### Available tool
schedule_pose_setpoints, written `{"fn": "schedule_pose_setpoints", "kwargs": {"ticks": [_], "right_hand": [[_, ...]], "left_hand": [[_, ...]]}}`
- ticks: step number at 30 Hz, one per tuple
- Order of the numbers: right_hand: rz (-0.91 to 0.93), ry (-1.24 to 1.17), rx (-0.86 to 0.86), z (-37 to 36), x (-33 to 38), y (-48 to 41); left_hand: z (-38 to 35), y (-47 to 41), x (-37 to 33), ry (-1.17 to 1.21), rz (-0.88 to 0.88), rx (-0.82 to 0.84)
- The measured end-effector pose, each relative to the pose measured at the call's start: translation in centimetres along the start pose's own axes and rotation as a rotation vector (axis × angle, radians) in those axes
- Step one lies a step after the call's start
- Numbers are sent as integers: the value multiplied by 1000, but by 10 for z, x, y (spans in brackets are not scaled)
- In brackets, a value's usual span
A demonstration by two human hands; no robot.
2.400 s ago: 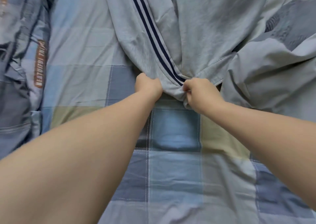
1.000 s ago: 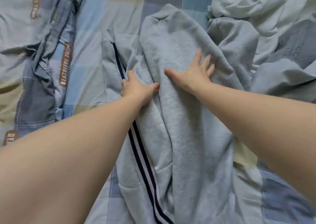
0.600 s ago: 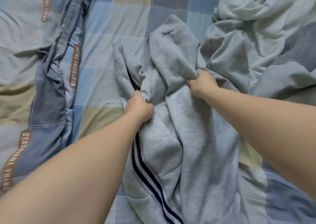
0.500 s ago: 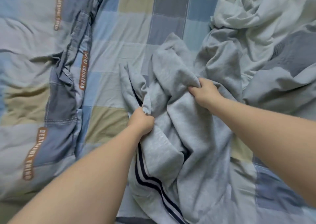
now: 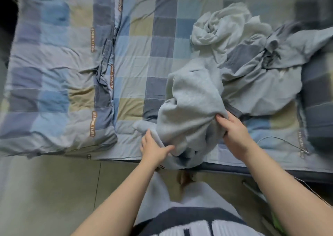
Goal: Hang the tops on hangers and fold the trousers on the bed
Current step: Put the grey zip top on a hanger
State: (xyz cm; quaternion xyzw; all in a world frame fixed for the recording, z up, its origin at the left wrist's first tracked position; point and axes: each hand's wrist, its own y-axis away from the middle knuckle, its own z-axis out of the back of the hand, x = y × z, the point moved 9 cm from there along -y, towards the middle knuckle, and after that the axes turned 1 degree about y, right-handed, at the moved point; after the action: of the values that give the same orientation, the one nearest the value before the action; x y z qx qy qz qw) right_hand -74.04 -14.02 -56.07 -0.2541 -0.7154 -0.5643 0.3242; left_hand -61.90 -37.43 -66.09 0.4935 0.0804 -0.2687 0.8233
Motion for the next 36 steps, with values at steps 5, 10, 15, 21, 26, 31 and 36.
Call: {"fn": "schedule_pose_setpoints", "kwargs": {"ticks": [5,10,15,21,26,31,36], "right_hand": [[85,-167,-102,-14,37,107],[223,-316,-336,-23,46,194],[345,-420,-544,-40,31,284],[489,-538,-796,-63,-14,395],[539,-627,-1011,-89,-80,482],[514,-693,-1339,-128,-165,568],[309,-543,-1667,-195,-284,670]], "left_hand": [[65,71,-86,149,-454,58],[76,100,-158,79,-659,364],[32,174,-216,30,-851,727],[-34,265,-199,-111,-886,1023],[-70,342,-139,-322,-890,1168],[-81,443,-44,-701,-962,1389],[-87,539,47,-588,-1133,1395]]}}
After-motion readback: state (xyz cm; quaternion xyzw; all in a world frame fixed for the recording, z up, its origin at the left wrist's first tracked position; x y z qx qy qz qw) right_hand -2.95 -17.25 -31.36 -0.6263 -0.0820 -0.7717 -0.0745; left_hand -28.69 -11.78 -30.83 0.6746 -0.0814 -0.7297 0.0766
